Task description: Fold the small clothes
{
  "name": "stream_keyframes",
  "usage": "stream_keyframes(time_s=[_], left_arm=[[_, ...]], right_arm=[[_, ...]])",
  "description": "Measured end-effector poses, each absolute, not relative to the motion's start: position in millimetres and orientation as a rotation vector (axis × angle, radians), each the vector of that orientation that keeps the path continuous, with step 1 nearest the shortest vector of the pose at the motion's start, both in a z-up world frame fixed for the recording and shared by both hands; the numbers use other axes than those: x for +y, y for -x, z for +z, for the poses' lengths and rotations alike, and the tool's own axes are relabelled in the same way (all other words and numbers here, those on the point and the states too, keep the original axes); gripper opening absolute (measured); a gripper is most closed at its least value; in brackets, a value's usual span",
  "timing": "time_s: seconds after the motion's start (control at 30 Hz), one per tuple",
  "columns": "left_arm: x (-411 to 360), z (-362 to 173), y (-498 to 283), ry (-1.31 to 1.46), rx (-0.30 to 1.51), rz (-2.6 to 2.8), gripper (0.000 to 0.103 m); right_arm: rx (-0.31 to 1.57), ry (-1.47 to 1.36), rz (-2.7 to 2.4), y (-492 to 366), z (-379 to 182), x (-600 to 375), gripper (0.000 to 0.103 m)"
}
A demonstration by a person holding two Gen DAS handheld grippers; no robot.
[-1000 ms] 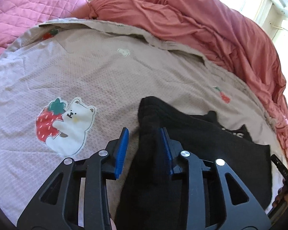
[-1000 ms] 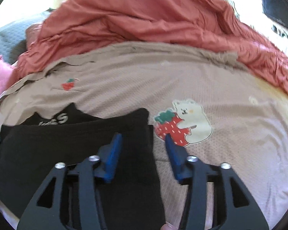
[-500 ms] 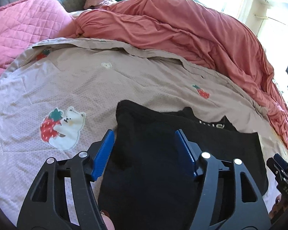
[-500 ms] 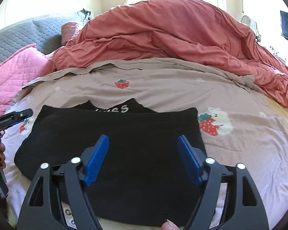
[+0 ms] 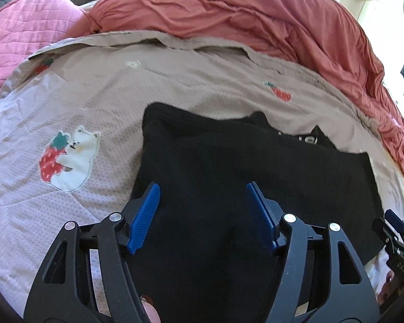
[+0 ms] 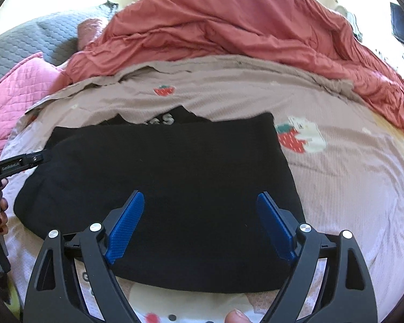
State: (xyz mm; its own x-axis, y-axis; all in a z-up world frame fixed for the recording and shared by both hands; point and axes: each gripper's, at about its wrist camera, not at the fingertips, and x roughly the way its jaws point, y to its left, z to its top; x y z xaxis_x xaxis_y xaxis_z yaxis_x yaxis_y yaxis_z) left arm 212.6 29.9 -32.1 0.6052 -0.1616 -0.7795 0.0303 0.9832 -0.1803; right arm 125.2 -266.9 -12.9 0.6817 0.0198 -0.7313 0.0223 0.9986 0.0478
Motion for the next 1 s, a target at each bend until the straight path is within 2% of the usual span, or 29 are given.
stream_keyframes(time_s=[0.03, 0.17, 0.43, 0.63, 1.0], left_arm=[[28, -35, -213, 0.144, 0.925, -0.108, 0.064], [24, -44, -216, 0.098, 0.956, -0.1, 0.065], [24, -47, -217, 0.082, 0.965, -0.101, 0.066], [25, -46, -217, 0.088, 0.963, -0.103, 0.067], [28, -34, -214, 0.081, 0.927, -0.09, 0.075]], right_arm=[[0.835, -0.063, -0.009, -126, -16, -269, 0.085], [0.928, -0.116, -0.046, -132, -40, -280, 0.085], [0.915, -0.111, -0.046, -129, -46, -275, 0.09], [0.874, -0.145, -0.015, -121, -35, -277, 0.091], [0.801, -0.105, 0.063, -101, -8, -249, 0.093]])
